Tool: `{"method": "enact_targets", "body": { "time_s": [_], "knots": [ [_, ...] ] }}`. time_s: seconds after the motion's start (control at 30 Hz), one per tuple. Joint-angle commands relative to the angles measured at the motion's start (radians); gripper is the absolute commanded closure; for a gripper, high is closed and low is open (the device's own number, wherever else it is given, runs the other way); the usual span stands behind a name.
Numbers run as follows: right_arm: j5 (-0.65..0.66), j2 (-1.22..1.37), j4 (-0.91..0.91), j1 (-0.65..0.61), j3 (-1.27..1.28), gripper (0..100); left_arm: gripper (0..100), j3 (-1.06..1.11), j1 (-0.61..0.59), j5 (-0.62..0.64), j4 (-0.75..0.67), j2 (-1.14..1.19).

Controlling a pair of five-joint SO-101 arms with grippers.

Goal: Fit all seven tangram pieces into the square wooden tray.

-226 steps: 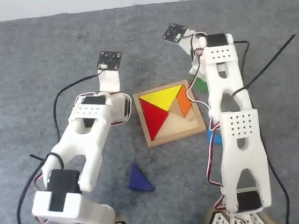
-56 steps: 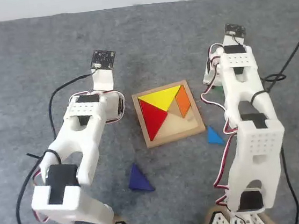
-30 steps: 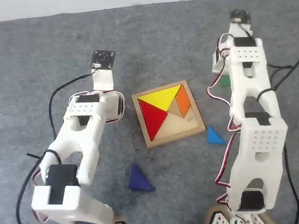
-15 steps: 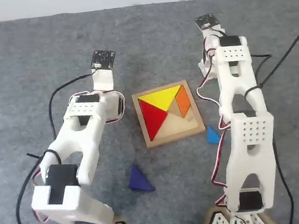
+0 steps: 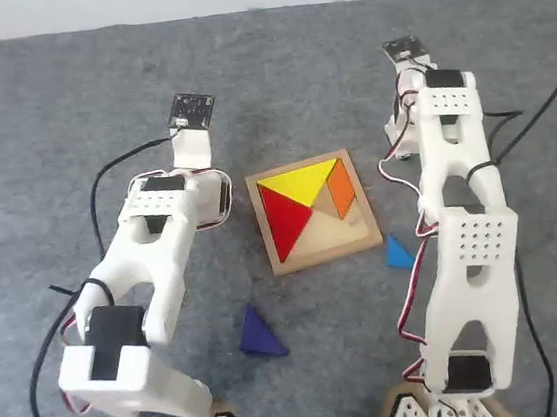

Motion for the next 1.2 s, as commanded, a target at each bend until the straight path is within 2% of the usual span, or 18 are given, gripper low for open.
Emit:
{"method": "enact_targets", "body": {
  "time_s": [0.0, 0.1, 0.27, 0.53, 0.67, 0.83, 1.07, 1.17],
  "knots": [
    [0.011, -0.013, -0.012, 0.016, -0.014, 67.0, 89, -0.044, -0.005, -0.008, -0.014, -0.008],
    [0.012, -0.008, -0.016, 0.015, -0.014, 69.0, 89, -0.044, -0.005, -0.008, -0.014, -0.008],
    [0.012, 0.004, -0.002, 0.010, -0.012, 83.4, 89, -0.044, -0.005, -0.008, -0.014, -0.008],
    [0.014, -0.018, 0.081, 0.008, -0.025, 93.5, 89, -0.044, -0.005, -0.008, -0.017, -0.008],
    [0.034, -0.084, 0.180, 0.005, -0.063, 94.6, 89, -0.044, -0.008, -0.008, -0.018, -0.008],
    [0.063, -0.239, 0.286, -0.056, -0.072, 95.0, 89, -0.054, -0.018, -0.008, -0.018, -0.008],
    [0.104, -0.455, 0.455, -0.225, -0.066, 95.0, 89, -0.147, -0.230, 0.000, -0.017, -0.006],
    [0.104, -0.527, 0.453, -0.286, 0.003, 95.0, 89, -0.165, -0.275, 0.011, -0.017, -0.006]
  ]
}}
